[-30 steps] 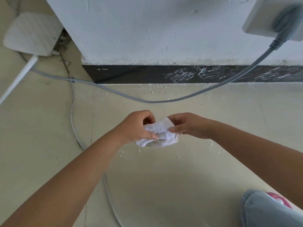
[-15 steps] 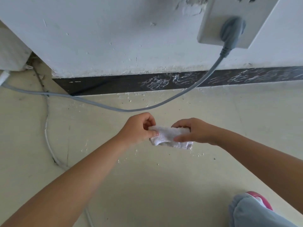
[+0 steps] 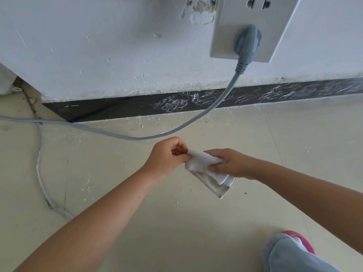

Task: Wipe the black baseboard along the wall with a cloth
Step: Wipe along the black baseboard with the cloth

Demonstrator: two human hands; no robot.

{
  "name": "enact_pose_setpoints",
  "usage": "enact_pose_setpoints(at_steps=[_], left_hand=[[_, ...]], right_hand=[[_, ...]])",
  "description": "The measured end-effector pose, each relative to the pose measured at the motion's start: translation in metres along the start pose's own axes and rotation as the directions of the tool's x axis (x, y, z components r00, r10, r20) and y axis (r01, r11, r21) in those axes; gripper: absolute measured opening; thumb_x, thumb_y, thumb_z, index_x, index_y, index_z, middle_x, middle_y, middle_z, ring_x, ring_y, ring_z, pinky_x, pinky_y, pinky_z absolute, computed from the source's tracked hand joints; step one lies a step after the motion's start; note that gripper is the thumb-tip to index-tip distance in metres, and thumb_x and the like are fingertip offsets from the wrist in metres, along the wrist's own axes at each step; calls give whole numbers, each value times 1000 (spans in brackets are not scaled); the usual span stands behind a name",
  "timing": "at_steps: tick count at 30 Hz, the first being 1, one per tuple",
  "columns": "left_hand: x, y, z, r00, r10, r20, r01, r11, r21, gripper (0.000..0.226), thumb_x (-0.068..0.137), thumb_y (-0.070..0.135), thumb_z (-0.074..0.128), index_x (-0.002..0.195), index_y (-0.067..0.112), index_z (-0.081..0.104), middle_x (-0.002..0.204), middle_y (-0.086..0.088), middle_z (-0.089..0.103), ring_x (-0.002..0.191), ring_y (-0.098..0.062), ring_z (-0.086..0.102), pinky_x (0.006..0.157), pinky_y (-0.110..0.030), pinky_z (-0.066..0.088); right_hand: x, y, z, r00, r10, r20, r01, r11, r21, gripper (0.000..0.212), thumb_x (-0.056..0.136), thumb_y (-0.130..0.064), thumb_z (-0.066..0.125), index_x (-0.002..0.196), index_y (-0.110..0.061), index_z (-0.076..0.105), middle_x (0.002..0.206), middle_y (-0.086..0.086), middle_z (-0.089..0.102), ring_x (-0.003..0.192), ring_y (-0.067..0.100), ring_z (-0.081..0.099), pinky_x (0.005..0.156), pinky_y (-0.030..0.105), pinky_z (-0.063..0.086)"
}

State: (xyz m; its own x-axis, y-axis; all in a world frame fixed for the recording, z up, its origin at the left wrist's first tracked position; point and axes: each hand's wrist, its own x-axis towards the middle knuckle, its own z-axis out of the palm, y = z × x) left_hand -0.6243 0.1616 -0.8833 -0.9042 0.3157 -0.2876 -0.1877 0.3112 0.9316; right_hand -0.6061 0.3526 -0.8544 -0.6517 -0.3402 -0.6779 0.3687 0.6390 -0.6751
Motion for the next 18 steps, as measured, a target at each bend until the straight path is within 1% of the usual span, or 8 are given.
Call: enact_pose_setpoints(at_steps=[2,4,7,9,10,13,15,18], left_hand=[[4,2,-3,999,21,-50,-21,1000,5,29,73,-3,67,70,24,55,72,10,61,60,9,58,61,-3,45],[7,3,-8,989,45,-144,-42,999,25,18,76,4,67,77,19,57,78,11,61,69,7,59,65,-1,44],[11,3,-14,947,148,-287,-109,983,149,10,80,9,64,89,11,59,87,6,61,84,-5,58,74,-8,45],[16,3,-15,940,218,-261,-134,943,304,23,82,14,63,104,7,59,102,0,61,98,-13,54,84,-19,41],[19,2,-14,954,218,-205,-134,924,357,29,84,17,61,111,8,56,109,0,60,104,-13,52,84,-17,36],[26,1,-15,984,179,-19,-156,899,409,27,88,22,55,114,14,55,105,3,60,103,-12,53,64,-10,32],[26,-1,-20,983,182,19,-173,889,424,22,88,23,55,109,15,58,93,6,58,93,-12,55,60,-7,35],[20,-4,-33,988,143,51,-151,894,422,23,87,26,56,107,16,60,91,8,58,87,-8,54,63,-10,39]], right_hand=[[2,0,-6,998,-13,-61,13,1000,-9,63,83,4,47,102,-56,47,111,-6,63,101,12,55,86,26,46],[5,4,-16,991,-10,-136,15,999,35,63,85,3,43,102,-57,46,107,-10,64,96,8,56,75,17,49],[14,11,-30,959,4,-282,23,996,92,63,84,12,37,113,-41,56,88,-14,62,81,4,56,60,7,43],[23,12,-37,912,51,-406,18,986,164,57,82,13,37,116,-26,61,77,-11,61,69,5,55,57,10,42],[27,10,-39,881,47,-470,29,988,153,53,83,11,36,116,-22,63,77,-8,62,68,6,56,58,10,43],[40,2,-42,771,-253,-585,113,957,-266,38,85,6,43,111,-11,65,96,7,56,82,16,50,67,17,38],[48,-7,-41,730,-436,-526,161,858,-489,29,81,2,57,109,-3,64,104,16,52,83,21,47,68,23,38],[59,-28,-41,713,-589,-381,248,720,-648,43,70,-4,75,110,1,59,105,21,51,83,22,53,72,34,54]])
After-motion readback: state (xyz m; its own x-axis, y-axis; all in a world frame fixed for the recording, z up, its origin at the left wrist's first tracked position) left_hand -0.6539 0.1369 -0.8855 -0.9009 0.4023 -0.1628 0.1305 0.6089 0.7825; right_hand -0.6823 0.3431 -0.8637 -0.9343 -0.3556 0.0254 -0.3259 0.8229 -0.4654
